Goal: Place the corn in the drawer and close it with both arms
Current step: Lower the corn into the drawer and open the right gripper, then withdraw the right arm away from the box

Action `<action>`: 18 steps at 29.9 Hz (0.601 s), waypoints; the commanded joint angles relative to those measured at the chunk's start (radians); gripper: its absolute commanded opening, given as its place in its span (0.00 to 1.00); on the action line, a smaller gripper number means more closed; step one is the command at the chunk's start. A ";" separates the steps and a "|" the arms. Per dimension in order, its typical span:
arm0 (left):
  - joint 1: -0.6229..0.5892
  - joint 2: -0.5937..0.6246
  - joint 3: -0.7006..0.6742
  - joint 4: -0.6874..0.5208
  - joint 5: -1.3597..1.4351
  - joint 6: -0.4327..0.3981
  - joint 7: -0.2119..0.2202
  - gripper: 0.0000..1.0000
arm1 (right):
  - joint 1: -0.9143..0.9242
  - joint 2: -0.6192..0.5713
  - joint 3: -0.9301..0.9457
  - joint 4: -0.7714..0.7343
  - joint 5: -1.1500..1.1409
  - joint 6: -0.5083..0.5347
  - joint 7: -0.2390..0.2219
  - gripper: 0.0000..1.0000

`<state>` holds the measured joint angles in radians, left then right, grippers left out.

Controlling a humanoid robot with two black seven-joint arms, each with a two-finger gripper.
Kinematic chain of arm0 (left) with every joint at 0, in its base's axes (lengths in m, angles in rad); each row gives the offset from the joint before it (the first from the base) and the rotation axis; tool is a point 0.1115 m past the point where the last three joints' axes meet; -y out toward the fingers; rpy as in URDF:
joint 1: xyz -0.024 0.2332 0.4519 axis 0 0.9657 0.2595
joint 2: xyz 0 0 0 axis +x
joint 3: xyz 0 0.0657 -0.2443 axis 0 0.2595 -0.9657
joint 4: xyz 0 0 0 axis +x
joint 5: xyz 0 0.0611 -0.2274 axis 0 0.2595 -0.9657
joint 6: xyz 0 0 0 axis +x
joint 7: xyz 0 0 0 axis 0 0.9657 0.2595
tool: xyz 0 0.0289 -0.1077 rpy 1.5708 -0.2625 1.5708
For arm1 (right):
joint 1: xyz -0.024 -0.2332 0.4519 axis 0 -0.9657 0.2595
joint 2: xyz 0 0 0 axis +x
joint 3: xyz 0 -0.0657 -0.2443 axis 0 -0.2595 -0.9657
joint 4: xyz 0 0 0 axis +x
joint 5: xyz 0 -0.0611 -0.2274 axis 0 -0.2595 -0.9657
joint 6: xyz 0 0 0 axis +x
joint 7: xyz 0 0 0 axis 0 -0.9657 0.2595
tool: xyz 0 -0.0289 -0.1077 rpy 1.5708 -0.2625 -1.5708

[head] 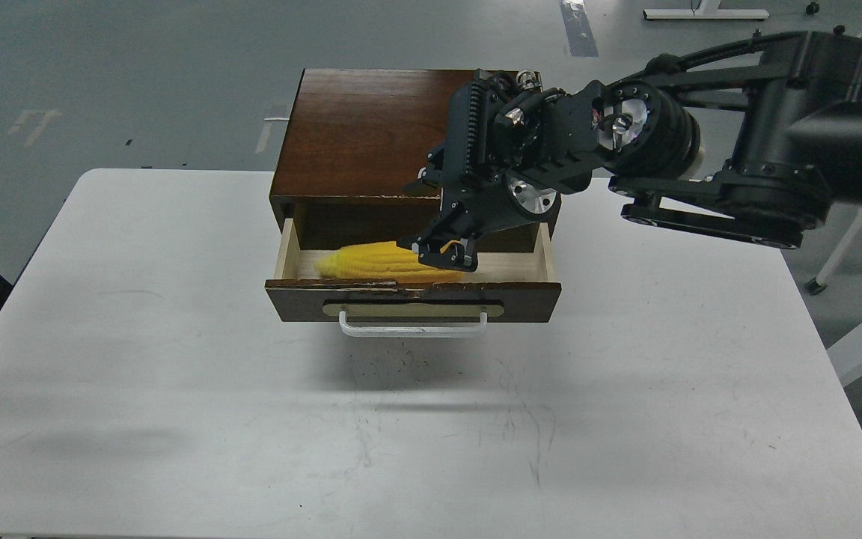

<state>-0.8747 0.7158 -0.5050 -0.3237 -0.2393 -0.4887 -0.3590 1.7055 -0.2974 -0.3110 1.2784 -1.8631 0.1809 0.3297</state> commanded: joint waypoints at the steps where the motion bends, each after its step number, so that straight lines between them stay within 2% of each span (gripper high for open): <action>1: 0.000 0.010 0.002 0.000 0.000 0.000 0.000 0.98 | 0.003 0.000 0.001 0.001 0.002 0.000 0.000 0.65; 6: 0.000 0.017 0.000 0.000 0.000 0.000 0.002 0.98 | 0.003 0.000 0.029 -0.008 0.007 0.000 0.000 0.66; 9: 0.000 0.030 0.005 -0.002 0.012 0.000 0.014 0.98 | -0.007 -0.002 0.165 -0.065 0.065 0.006 0.000 0.83; 10: 0.000 0.031 0.008 -0.002 0.012 0.000 0.015 0.98 | -0.012 -0.002 0.211 -0.094 0.143 0.009 0.000 0.93; 11: 0.000 0.034 0.008 -0.002 0.012 0.000 0.012 0.98 | -0.012 -0.002 0.243 -0.129 0.250 0.011 0.000 0.99; 12: 0.000 0.034 0.008 -0.002 0.012 0.000 0.012 0.98 | -0.012 -0.002 0.244 -0.129 0.251 0.011 0.000 0.99; 15: -0.001 0.053 0.000 -0.002 0.011 0.000 0.002 0.98 | 0.005 -0.006 0.270 -0.217 0.557 0.011 -0.004 1.00; 18: -0.009 0.082 0.002 -0.032 0.011 0.000 0.009 0.98 | 0.017 -0.097 0.299 -0.238 0.859 0.011 -0.012 1.00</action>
<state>-0.8758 0.7767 -0.5037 -0.3347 -0.2277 -0.4887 -0.3553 1.7115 -0.3225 -0.0380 1.0654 -1.2654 0.1920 0.3239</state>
